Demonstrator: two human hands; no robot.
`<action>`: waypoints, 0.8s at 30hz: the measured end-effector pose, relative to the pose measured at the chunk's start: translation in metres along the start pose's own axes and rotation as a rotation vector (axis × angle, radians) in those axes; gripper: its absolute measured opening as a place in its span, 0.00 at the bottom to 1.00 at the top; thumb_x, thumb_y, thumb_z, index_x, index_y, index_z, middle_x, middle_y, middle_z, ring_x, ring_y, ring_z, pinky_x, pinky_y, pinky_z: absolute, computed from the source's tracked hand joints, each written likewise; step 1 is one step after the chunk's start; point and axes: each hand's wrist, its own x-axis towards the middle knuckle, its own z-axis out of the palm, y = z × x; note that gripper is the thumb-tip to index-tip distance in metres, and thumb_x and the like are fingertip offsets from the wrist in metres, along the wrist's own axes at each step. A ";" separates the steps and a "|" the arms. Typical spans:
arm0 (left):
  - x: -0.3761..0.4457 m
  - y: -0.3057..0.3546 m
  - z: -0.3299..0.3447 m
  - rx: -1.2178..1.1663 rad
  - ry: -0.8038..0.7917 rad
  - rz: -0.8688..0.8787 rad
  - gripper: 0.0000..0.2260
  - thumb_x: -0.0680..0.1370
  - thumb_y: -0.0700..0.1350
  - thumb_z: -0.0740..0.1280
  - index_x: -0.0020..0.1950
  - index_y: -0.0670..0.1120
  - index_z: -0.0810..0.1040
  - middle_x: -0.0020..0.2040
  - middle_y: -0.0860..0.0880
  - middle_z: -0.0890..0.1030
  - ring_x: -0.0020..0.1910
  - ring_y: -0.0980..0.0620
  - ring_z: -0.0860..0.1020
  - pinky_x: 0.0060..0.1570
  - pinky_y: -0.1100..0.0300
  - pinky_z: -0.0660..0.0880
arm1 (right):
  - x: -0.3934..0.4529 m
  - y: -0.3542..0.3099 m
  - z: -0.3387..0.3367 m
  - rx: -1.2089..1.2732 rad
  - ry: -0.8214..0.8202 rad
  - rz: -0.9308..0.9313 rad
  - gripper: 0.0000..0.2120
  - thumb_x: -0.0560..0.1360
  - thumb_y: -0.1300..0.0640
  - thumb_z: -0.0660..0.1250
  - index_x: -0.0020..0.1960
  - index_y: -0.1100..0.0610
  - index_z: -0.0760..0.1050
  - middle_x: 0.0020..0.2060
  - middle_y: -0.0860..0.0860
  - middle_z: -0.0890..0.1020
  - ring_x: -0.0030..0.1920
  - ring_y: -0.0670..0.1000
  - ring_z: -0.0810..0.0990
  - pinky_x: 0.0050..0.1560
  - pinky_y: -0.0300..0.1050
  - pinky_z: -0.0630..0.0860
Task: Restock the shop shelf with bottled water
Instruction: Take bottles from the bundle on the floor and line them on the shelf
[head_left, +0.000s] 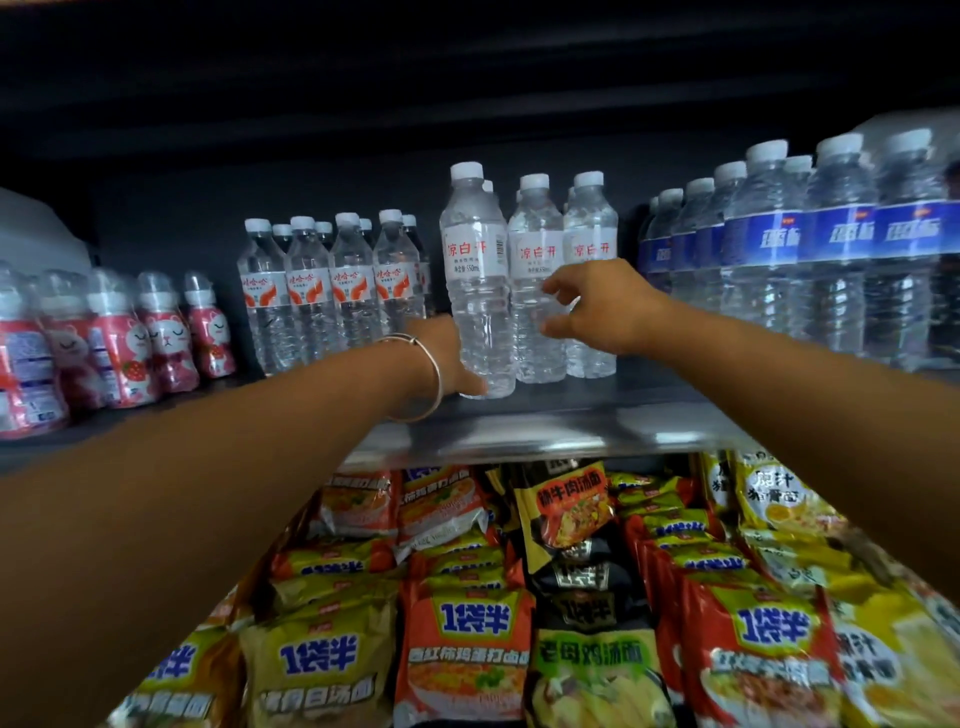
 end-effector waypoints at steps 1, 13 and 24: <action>-0.009 0.006 0.002 -0.006 0.021 0.012 0.22 0.72 0.51 0.71 0.59 0.39 0.72 0.52 0.43 0.77 0.53 0.43 0.76 0.55 0.51 0.75 | -0.012 0.004 0.001 -0.070 -0.030 -0.015 0.27 0.75 0.54 0.69 0.71 0.57 0.66 0.65 0.57 0.74 0.62 0.56 0.74 0.62 0.46 0.70; -0.106 0.099 0.116 -0.217 -0.148 0.293 0.19 0.70 0.41 0.73 0.59 0.40 0.73 0.56 0.42 0.77 0.55 0.45 0.76 0.53 0.59 0.72 | -0.182 0.081 0.040 -0.288 -0.192 0.054 0.16 0.73 0.59 0.66 0.60 0.60 0.72 0.54 0.61 0.78 0.55 0.62 0.77 0.50 0.51 0.76; -0.179 0.110 0.385 -0.157 -0.593 0.328 0.17 0.74 0.43 0.69 0.61 0.41 0.71 0.60 0.42 0.74 0.57 0.43 0.74 0.52 0.57 0.70 | -0.347 0.211 0.225 -0.188 -0.645 0.343 0.16 0.76 0.61 0.63 0.62 0.63 0.71 0.56 0.62 0.76 0.56 0.63 0.76 0.50 0.51 0.74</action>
